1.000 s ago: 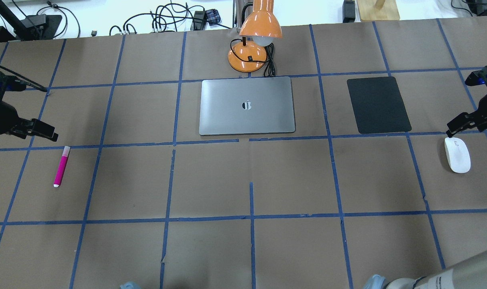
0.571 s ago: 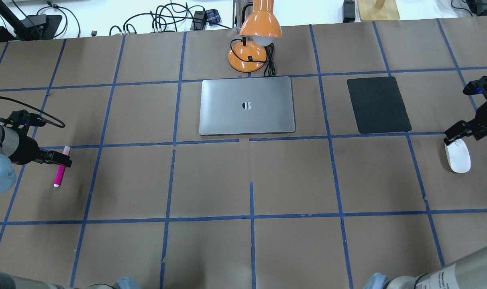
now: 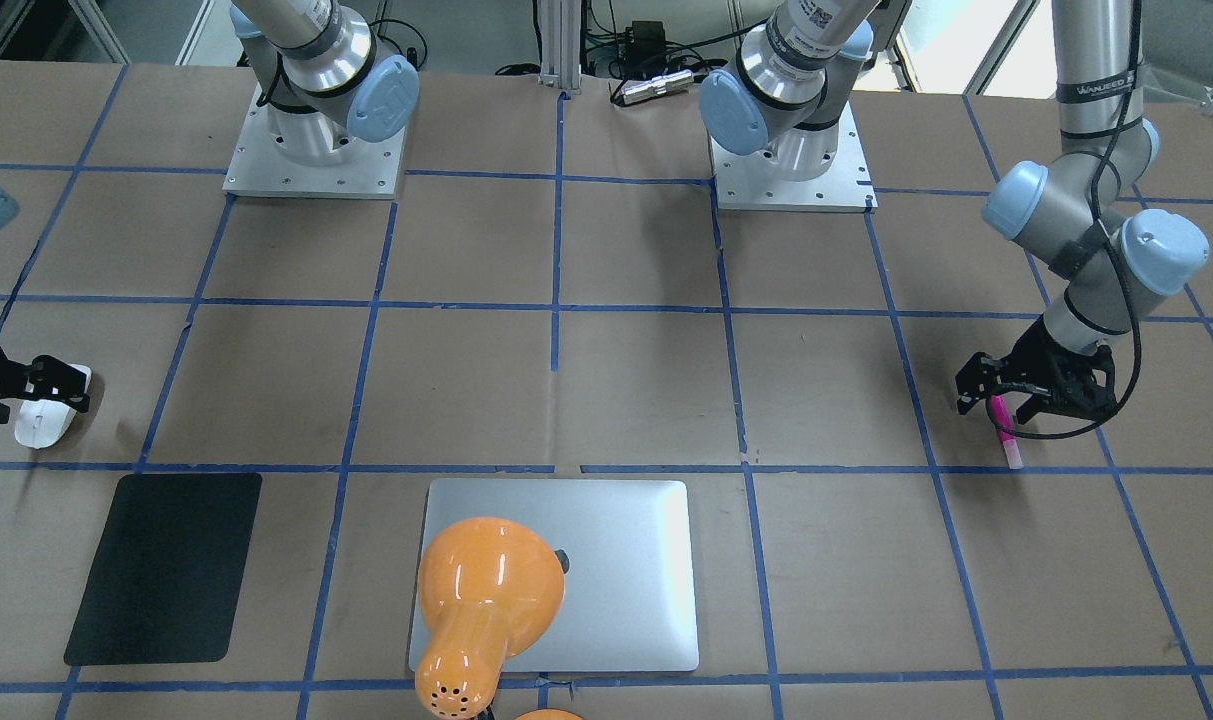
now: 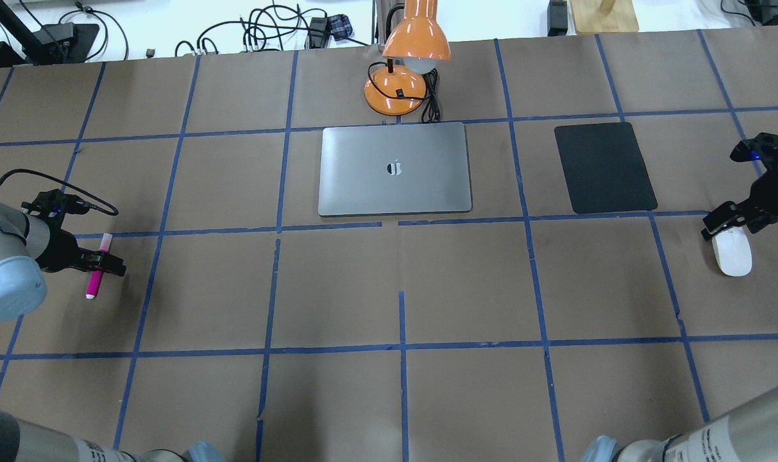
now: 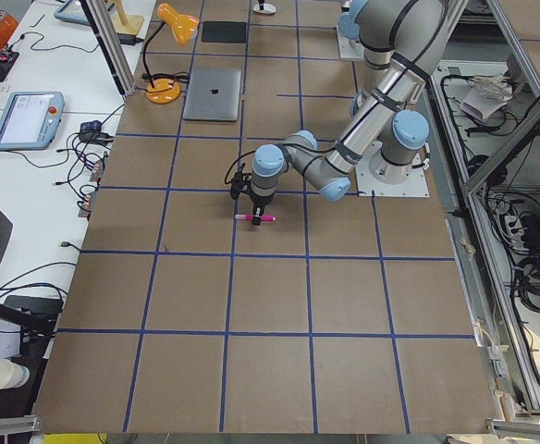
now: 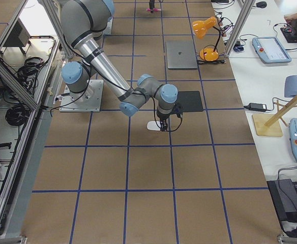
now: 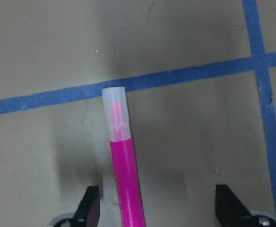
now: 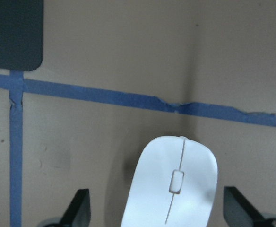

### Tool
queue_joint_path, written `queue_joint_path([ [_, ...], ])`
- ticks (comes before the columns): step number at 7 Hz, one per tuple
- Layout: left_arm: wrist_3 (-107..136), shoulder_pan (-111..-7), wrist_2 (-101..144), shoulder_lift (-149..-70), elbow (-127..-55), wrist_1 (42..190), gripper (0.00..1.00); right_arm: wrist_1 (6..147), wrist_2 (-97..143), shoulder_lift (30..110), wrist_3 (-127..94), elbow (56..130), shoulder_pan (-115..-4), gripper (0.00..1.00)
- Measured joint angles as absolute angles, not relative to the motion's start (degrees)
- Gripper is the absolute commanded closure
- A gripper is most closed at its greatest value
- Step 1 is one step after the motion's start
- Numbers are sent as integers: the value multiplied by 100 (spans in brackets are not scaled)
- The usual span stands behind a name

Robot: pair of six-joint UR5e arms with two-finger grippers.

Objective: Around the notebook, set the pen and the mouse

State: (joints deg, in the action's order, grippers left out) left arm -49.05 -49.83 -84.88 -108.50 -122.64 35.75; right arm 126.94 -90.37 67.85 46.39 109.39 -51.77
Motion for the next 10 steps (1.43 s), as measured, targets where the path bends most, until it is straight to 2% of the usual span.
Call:
queue_joint_path([
  [1,-4895,-4983,-8530,-10871,-12252,3523,100,12723,-9058,6731,4659,10942,-5177,36],
  [2,-4882,-4984,-8564,-10874,-12246,3500,100,12816,-9074,6689,4666,10942,-5177,53],
  [3,-4844,-4984,-8575,-10870,-12244,3494,100,12926,-9093,6671,4658,10946,-5177,63],
  [5,-4405,-5011,-8567,-10773,-12275,3513,100,12938,-9116,6682,4631,10954,-5178,71],
  [7,-3161,-5213,-8569,-10539,-12339,3647,100,12689,-9239,6961,4361,10862,-5322,70],
  [9,-1089,-5832,-8575,-10194,-12493,3880,100,12452,-9129,7222,3435,10587,-6138,69],
  [10,282,-6457,-8584,-10048,-12553,3919,100,12420,-8800,7114,2753,10327,-6589,69],
])
